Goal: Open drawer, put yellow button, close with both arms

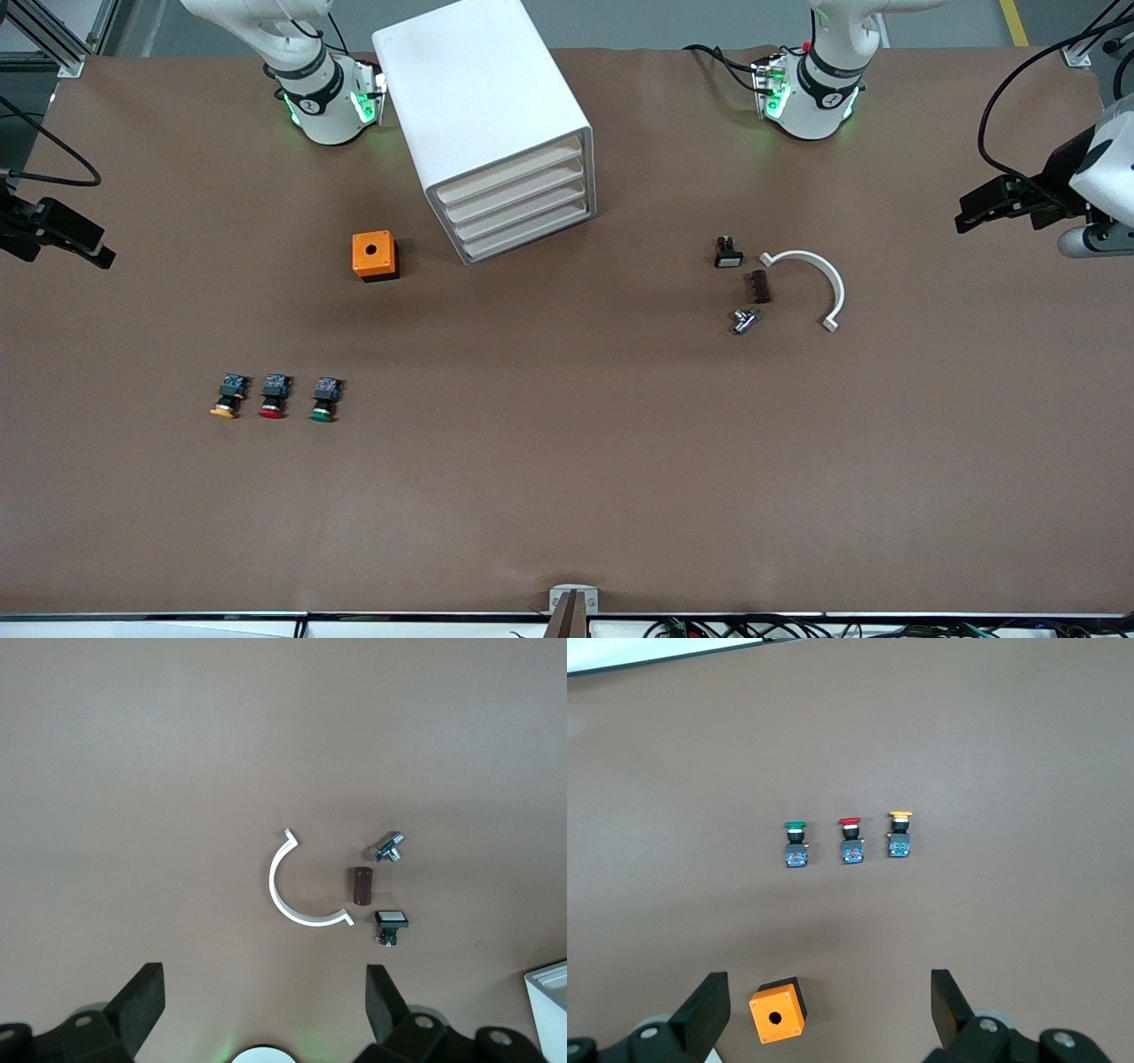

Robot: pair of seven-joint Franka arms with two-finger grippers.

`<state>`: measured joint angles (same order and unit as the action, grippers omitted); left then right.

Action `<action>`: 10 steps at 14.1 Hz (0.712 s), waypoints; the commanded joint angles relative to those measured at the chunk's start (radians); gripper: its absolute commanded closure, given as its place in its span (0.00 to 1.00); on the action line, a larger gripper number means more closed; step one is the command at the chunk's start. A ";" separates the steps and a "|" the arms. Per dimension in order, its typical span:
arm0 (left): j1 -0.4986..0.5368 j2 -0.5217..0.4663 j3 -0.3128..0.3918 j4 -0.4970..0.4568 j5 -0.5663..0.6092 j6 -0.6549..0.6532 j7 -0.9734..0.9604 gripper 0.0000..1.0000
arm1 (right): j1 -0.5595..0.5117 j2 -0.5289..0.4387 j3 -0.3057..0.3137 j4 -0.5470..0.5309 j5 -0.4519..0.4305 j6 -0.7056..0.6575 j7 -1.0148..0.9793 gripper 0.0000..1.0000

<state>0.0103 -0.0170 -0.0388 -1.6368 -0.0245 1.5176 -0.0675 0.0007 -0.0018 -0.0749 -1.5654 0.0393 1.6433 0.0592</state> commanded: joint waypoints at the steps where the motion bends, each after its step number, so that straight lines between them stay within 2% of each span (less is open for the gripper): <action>1: 0.003 0.029 -0.004 0.018 0.006 -0.019 0.008 0.00 | -0.019 0.009 0.009 -0.008 0.010 0.018 -0.006 0.00; 6: -0.010 0.054 -0.009 0.021 0.006 -0.019 0.005 0.00 | -0.019 0.081 0.009 -0.012 0.010 0.030 -0.007 0.00; 10: -0.039 0.103 -0.010 0.025 0.005 -0.019 0.002 0.00 | -0.027 0.135 0.009 -0.050 0.017 0.105 -0.065 0.00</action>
<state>-0.0088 0.0527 -0.0462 -1.6360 -0.0245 1.5173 -0.0675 -0.0005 0.1141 -0.0769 -1.5975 0.0405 1.7194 0.0308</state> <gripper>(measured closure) 0.000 0.000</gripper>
